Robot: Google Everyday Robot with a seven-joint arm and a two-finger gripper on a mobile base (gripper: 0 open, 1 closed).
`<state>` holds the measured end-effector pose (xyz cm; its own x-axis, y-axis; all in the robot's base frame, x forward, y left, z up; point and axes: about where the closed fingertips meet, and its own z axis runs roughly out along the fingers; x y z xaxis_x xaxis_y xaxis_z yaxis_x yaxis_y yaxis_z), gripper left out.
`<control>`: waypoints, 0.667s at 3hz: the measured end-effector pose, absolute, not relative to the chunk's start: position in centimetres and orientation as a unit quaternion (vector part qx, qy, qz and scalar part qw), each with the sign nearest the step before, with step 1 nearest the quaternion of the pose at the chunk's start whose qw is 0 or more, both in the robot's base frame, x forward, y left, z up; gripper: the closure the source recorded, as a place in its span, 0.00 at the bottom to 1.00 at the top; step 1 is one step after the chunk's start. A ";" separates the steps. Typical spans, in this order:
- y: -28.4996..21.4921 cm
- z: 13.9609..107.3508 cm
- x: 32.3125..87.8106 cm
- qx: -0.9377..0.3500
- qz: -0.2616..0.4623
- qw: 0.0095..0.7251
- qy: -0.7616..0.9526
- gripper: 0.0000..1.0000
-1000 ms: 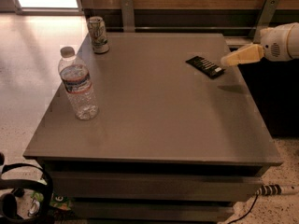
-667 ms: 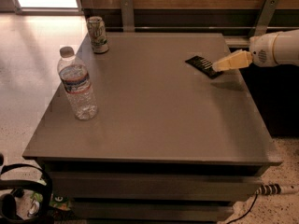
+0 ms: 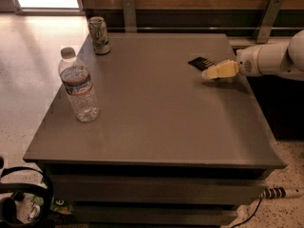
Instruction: Move rxbar chocolate near water bottle
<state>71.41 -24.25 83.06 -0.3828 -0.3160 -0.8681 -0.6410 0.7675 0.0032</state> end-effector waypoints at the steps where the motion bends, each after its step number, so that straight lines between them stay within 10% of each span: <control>1: -23.1 82.0 71.5 -0.287 0.196 0.468 0.812 0.00; 2: -22.4 81.1 71.6 -0.278 0.213 0.465 0.813 0.00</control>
Offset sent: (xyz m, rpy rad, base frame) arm 0.0025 0.0190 -0.0268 0.1181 0.0585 0.0075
